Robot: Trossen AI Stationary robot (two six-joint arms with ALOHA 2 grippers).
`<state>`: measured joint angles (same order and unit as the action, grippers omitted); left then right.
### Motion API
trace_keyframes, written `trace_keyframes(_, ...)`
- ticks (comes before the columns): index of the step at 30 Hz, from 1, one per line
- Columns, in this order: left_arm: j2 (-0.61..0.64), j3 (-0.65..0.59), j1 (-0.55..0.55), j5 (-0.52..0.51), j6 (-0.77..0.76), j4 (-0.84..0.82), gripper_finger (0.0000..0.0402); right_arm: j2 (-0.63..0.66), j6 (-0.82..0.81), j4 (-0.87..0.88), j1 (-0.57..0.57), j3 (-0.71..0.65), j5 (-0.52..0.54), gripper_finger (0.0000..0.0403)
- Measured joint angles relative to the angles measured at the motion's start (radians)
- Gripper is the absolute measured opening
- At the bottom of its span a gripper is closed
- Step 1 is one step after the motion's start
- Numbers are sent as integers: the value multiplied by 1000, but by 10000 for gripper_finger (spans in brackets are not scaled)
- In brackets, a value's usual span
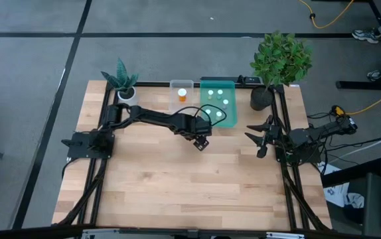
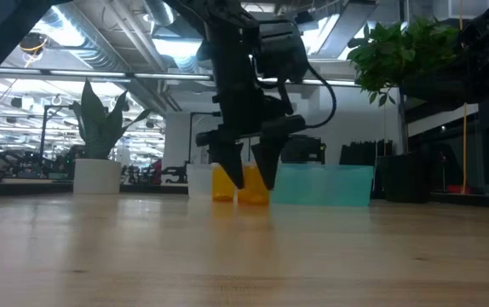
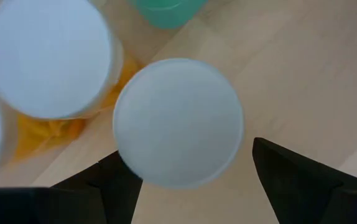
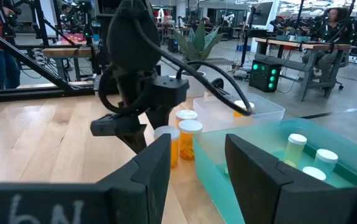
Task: Pick and place medicine bottles into bin by pill shape (circle, oval)
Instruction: Put the orange capsule bottle into the transparent bin
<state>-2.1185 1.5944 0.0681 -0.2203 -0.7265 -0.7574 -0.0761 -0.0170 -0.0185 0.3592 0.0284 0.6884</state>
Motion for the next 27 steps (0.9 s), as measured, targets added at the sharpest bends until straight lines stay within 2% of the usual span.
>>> trace_keyframes(8, 5, 39, 13, -44, -4, 5, 283, 0, -2, 0, 0, 0, 0, 154)
trace_keyframes(16, 6, 66, 42, -44, -5, -66, 283, 0, -4, 0, 0, 0, 0, 154)
trace_keyframes(27, 6, 66, 48, -44, -24, -66, 283, 0, -4, 0, 0, 0, 0, 154)
